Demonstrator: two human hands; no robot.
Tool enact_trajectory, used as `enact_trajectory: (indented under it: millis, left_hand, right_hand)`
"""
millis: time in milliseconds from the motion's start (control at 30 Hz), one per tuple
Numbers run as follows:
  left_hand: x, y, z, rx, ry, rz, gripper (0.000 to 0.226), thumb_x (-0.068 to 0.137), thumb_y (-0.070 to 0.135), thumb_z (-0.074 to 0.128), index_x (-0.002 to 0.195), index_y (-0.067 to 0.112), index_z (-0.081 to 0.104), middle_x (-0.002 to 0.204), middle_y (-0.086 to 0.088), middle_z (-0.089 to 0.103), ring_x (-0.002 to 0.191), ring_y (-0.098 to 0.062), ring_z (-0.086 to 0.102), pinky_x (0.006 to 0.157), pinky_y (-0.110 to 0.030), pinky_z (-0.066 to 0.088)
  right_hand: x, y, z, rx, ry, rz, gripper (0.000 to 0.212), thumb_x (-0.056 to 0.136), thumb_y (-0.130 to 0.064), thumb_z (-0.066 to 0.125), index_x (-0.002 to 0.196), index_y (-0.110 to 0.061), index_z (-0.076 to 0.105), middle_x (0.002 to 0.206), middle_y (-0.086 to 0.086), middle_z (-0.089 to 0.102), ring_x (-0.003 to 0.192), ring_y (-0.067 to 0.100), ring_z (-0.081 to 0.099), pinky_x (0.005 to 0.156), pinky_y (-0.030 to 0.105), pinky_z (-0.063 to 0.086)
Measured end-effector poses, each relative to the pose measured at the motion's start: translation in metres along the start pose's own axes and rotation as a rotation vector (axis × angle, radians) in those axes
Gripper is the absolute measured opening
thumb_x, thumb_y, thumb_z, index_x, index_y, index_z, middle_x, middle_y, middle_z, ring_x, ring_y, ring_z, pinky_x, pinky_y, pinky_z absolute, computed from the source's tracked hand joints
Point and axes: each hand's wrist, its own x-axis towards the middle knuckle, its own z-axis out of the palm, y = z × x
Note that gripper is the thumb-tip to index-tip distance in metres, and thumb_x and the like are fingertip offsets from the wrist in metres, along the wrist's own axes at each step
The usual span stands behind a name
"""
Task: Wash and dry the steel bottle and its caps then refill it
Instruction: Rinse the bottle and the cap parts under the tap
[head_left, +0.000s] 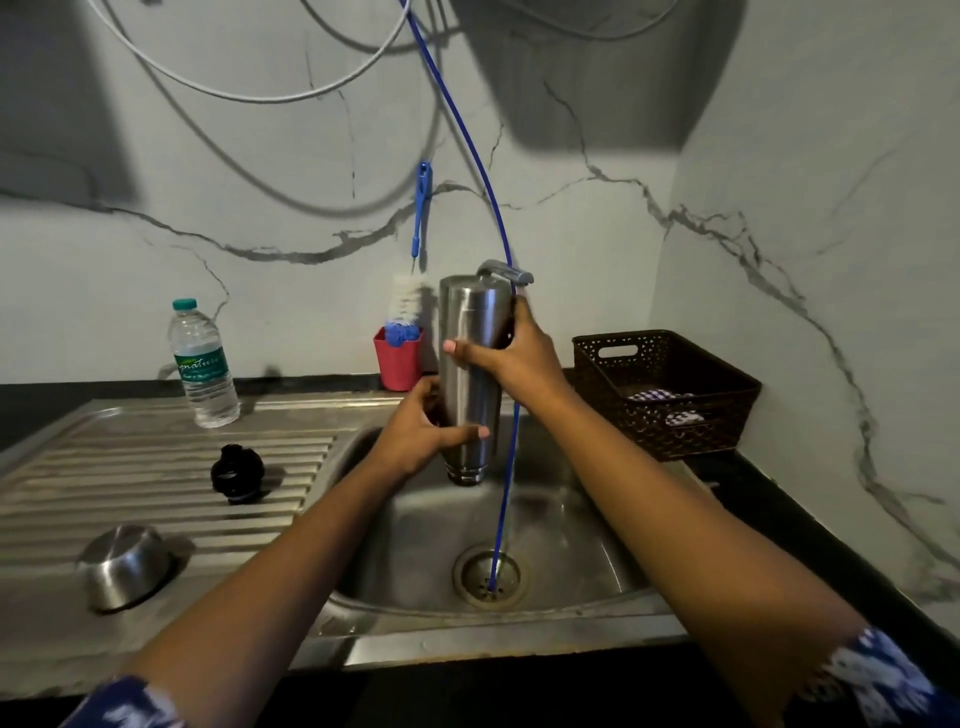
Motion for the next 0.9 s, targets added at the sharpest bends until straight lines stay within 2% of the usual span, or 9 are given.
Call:
enact_trajectory:
  millis: [100,200,333,433,467,567,667,767,900]
  left_hand:
    - [-0.008,-0.007,0.002,0.100,-0.127,-0.081,0.090,0.035,0.040,0.089,0.116,0.016,0.059,0.105,0.001,0.071,0.100,-0.016,0.068,0.091,-0.038,0.054]
    - [-0.005,-0.012,0.004,0.015,-0.035,-0.039,0.090,0.037,0.038,0.092,0.118,0.016,0.061,0.108,-0.002,0.072,0.102,-0.017,0.068,0.090,-0.038,0.054]
    - [-0.015,-0.019,0.003,0.145,-0.096,-0.079,0.090,0.037,0.043,0.090,0.117,0.016,0.063,0.106,0.000,0.072,0.098,-0.014,0.068,0.092,-0.040,0.054]
    - [-0.016,-0.024,0.003,0.025,0.025,-0.034,0.085,0.044,0.031,0.092,0.121,0.017,0.059,0.111,0.001,0.070,0.103,-0.014,0.067,0.090,-0.034,0.053]
    - [-0.017,-0.023,0.003,0.013,0.037,-0.029,0.085,0.042,0.032,0.091,0.120,0.016,0.060,0.111,0.000,0.070,0.102,-0.014,0.067,0.090,-0.033,0.054]
    - [-0.021,-0.021,0.002,0.157,-0.058,-0.091,0.085,0.039,0.038,0.090,0.116,0.015,0.063,0.106,0.000,0.071,0.095,-0.012,0.068,0.089,-0.033,0.055]
    - [-0.023,-0.022,0.000,0.064,-0.002,-0.096,0.066,0.056,0.013,0.091,0.115,0.014,0.062,0.104,0.001,0.071,0.095,-0.011,0.068,0.083,-0.026,0.056]
    - [-0.025,-0.016,-0.004,0.146,-0.065,-0.161,0.056,0.059,0.008,0.088,0.110,0.010,0.066,0.101,-0.004,0.072,0.095,-0.018,0.068,0.084,-0.029,0.056]
    - [-0.029,0.009,-0.031,0.089,0.013,-0.121,0.047,0.064,0.004,0.085,0.106,0.012,0.064,0.095,0.002,0.071,0.087,-0.011,0.068,0.073,-0.018,0.055]
  right_hand:
    - [-0.008,0.009,0.004,-0.054,-0.127,0.124,0.074,0.065,-0.031,0.084,0.127,-0.020,0.045,0.116,-0.004,0.058,0.106,0.015,0.058,0.084,0.027,0.047]
    - [-0.012,0.013,0.002,0.030,-0.001,0.022,0.072,0.065,-0.034,0.084,0.124,-0.025,0.043,0.106,-0.010,0.057,0.090,0.002,0.056,0.079,0.022,0.047]
    - [-0.019,0.016,0.007,-0.050,-0.118,0.083,0.075,0.064,-0.033,0.084,0.127,-0.020,0.045,0.121,-0.001,0.059,0.103,0.011,0.057,0.081,0.023,0.044]
    - [-0.022,0.019,0.009,0.013,-0.019,-0.006,0.075,0.063,-0.036,0.085,0.125,-0.025,0.044,0.111,-0.010,0.058,0.094,0.003,0.056,0.080,0.019,0.046]
    - [-0.023,0.019,0.010,0.050,-0.006,0.005,0.076,0.064,-0.035,0.084,0.127,-0.025,0.043,0.114,-0.008,0.058,0.096,0.004,0.055,0.082,0.021,0.046]
    - [-0.026,0.020,0.016,-0.033,-0.086,0.103,0.074,0.066,-0.033,0.083,0.128,-0.019,0.045,0.125,0.002,0.058,0.104,0.015,0.057,0.086,0.028,0.047]
    - [-0.025,0.016,0.021,-0.073,-0.043,0.024,0.076,0.066,-0.037,0.083,0.128,-0.019,0.043,0.120,0.000,0.060,0.103,0.016,0.058,0.089,0.031,0.049]
    - [-0.020,0.016,0.028,-0.107,-0.108,0.149,0.076,0.064,-0.038,0.084,0.127,-0.020,0.045,0.125,0.001,0.058,0.107,0.020,0.057,0.094,0.036,0.048]
    - [-0.006,-0.022,0.038,-0.083,-0.111,0.032,0.076,0.065,-0.039,0.083,0.127,-0.018,0.045,0.109,-0.006,0.055,0.097,0.014,0.056,0.084,0.028,0.048]
